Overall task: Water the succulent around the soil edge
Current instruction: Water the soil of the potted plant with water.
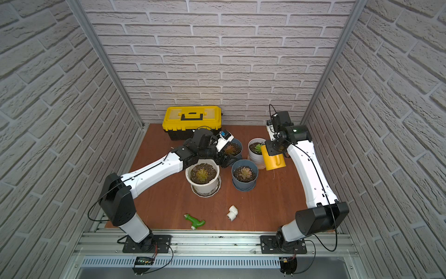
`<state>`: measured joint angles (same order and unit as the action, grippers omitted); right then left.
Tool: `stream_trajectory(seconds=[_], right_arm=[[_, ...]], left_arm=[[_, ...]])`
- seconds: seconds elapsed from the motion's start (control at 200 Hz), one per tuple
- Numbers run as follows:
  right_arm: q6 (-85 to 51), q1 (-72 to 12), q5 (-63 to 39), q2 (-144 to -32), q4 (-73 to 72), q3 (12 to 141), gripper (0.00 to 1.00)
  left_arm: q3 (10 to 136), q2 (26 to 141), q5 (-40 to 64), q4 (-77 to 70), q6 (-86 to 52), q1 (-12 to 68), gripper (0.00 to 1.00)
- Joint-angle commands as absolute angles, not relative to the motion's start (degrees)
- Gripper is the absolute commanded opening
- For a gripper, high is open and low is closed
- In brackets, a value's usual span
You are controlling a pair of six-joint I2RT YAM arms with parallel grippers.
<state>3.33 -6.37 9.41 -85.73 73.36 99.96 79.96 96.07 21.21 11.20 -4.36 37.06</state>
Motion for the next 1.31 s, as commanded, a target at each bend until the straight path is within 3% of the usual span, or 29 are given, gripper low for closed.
stream_trajectory(seconds=[0.0,0.49,1.3], right_arm=[[2.15,-7.18,6.33,-83.50,71.45,98.98,0.03],[0.76,-11.51,5.87,-86.66,71.34,102.28,0.03],[2.37,-11.95,8.74,-101.25,73.69,119.31,0.02]], left_arm=[[80.33,95.90,21.45,10.68,-4.71,37.53,0.98],[79.73,95.11,20.83,10.85,-4.41,37.57,0.98],[79.37,95.11,19.27,11.25,-3.21,37.35,0.98]])
